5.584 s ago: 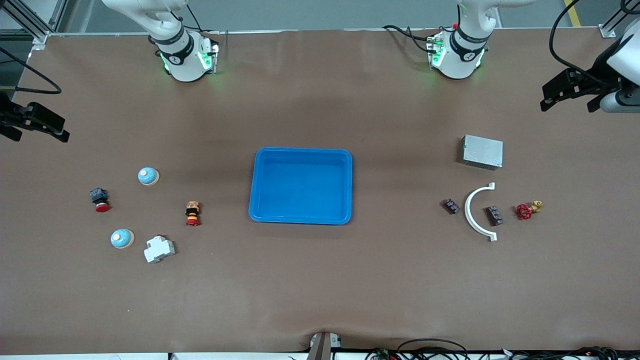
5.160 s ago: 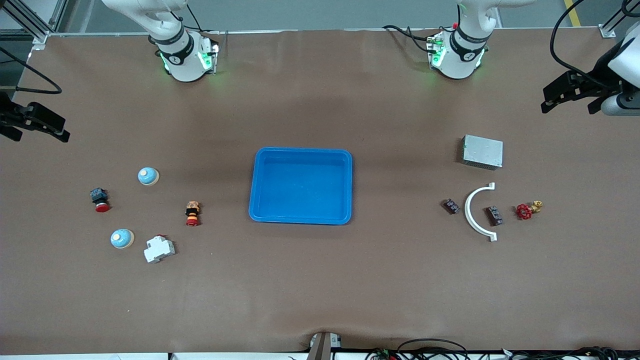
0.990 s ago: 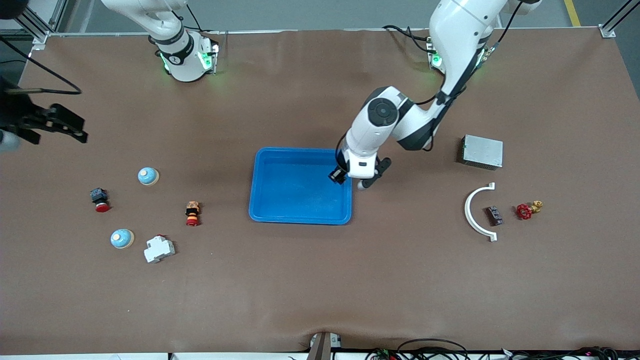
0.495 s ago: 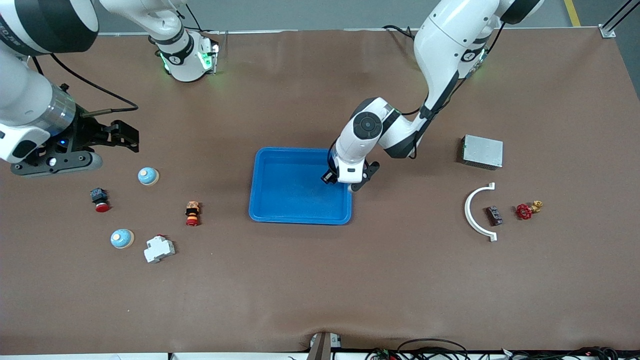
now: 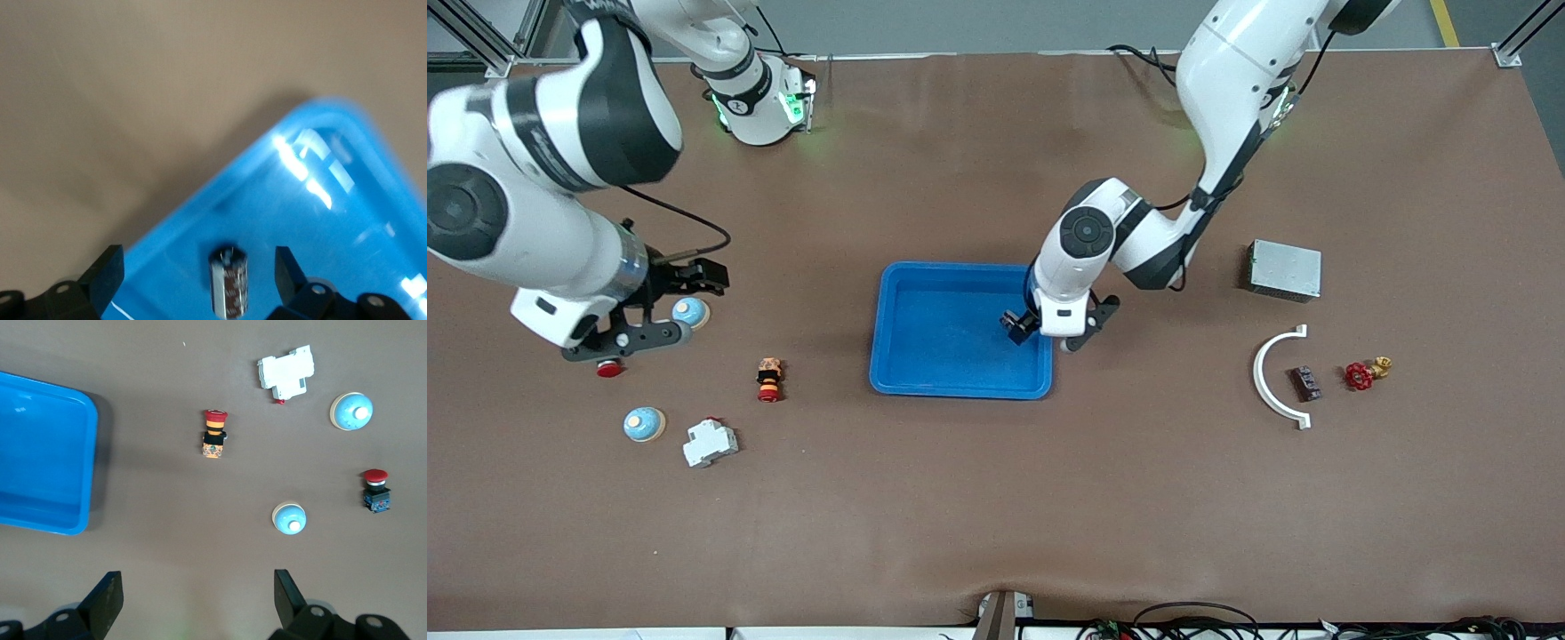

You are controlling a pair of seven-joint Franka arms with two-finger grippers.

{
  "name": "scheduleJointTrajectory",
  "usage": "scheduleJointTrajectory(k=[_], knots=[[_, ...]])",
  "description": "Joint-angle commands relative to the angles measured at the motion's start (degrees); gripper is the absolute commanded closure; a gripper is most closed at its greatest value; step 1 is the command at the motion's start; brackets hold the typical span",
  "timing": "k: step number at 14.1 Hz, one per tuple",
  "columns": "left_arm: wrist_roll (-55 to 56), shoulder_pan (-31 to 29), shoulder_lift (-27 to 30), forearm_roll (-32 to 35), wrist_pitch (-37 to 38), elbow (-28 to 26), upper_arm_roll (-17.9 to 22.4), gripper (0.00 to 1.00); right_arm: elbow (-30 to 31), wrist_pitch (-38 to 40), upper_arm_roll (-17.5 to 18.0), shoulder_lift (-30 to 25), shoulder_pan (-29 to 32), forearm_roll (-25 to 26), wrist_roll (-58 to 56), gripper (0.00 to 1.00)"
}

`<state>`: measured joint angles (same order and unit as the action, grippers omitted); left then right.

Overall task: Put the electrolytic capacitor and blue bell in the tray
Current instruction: 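Grasp the blue bell with the right gripper while the left gripper returns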

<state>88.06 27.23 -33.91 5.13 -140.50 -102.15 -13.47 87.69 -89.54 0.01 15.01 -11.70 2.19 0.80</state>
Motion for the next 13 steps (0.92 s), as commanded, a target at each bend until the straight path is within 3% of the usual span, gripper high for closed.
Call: scheduleJointTrajectory(k=[1, 5, 9, 13], knots=[[1.1, -3.0, 6.5, 4.4, 5.3, -2.1, 0.6, 0.00, 9.0, -4.7, -0.2, -5.0, 0.7, 1.1, -0.3, 0.00], [-6.1, -11.3, 12.2, 7.3, 10.2, -5.8, 0.2, 0.00, 26.9, -17.3, -0.2, -14.9, 4.5, 2.4, -4.0, 0.00], [-16.5, -16.1, 13.7, 7.3, 10.2, -6.8, 0.3, 0.00, 33.7, -22.2, -0.3, -16.7, 11.6, 2.2, -11.9, 0.00], [-31.5, -26.5, 15.2, 7.3, 10.2, -10.4, 0.0, 0.00, 39.7, -31.1, -0.3, -17.5, 16.6, 2.2, -15.9, 0.00]])
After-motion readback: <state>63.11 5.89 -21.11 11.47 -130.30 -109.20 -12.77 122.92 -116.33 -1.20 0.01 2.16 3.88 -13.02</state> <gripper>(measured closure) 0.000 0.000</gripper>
